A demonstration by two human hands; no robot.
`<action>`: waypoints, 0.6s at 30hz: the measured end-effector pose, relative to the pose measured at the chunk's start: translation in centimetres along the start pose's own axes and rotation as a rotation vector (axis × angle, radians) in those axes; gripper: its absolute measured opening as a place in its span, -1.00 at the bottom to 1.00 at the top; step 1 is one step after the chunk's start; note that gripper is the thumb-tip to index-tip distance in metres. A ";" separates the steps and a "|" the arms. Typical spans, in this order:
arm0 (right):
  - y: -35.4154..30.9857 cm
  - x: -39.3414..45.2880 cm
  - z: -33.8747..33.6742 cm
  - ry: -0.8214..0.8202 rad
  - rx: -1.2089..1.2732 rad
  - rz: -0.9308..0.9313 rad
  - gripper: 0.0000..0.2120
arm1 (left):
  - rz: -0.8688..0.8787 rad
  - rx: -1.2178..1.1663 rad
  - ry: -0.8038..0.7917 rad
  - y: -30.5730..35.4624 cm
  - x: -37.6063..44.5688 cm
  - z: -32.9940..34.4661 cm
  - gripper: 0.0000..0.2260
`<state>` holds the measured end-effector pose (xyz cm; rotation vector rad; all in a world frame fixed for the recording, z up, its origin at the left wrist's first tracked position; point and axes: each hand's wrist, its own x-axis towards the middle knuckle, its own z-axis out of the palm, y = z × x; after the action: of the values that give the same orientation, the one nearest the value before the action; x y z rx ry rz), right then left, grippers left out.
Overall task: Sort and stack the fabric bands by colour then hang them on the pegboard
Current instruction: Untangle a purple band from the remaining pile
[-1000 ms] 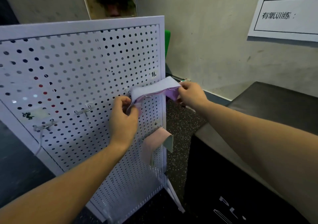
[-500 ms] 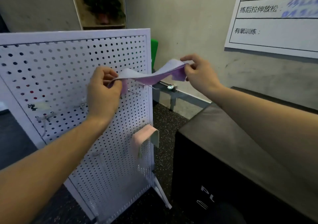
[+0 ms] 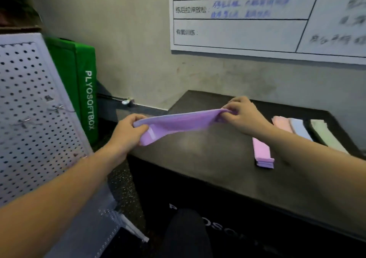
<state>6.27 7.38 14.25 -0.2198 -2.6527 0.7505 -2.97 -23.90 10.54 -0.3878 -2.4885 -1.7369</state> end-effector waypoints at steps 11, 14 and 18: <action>13.8 -6.9 2.3 -0.175 0.133 0.466 -0.81 | -0.109 0.147 -0.386 -5.6 5.6 14.4 -0.77; 15.5 -7.9 5.0 -0.167 0.167 0.508 -0.85 | -0.068 0.234 -0.432 -7.4 6.4 16.3 -0.77; 16.7 -8.7 7.6 -0.223 0.093 0.495 -0.88 | -0.091 0.369 -0.506 -9.9 7.5 17.7 -0.74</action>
<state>12.04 15.78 -3.30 -0.8334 -2.7893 1.1018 -11.32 -9.39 -3.19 -0.7677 -3.1391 -1.2758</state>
